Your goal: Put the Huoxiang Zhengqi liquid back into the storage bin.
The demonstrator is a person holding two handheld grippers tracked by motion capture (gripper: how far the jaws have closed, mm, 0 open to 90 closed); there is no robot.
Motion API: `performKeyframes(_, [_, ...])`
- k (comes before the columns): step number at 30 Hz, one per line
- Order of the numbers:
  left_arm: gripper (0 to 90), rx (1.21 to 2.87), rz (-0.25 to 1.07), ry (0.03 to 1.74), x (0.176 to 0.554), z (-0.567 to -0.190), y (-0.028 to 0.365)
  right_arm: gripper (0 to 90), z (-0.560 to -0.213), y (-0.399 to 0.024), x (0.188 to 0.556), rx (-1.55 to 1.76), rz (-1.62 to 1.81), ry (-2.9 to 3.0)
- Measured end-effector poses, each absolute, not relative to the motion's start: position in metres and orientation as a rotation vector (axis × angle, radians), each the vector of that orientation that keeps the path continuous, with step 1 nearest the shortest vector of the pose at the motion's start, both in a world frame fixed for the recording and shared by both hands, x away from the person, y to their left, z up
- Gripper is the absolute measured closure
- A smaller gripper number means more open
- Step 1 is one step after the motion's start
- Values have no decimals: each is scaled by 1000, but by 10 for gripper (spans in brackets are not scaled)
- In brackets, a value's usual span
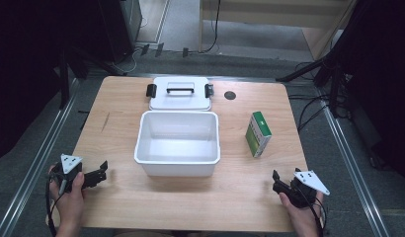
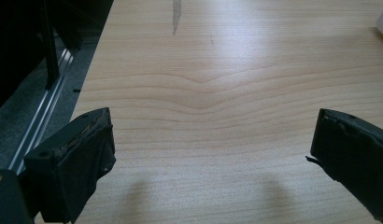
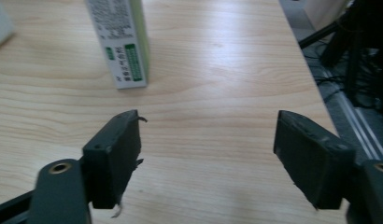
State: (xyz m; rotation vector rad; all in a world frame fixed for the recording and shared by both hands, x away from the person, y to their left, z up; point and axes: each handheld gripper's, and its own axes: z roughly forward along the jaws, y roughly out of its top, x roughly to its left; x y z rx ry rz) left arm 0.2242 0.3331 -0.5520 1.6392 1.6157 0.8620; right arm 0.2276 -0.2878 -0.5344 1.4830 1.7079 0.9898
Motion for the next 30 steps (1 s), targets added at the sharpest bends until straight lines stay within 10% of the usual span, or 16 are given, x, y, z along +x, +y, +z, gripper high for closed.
performKeyframes(30, [5,1632,843,1621,224,-552,335,409,-458,-270,260,1276,931,2039])
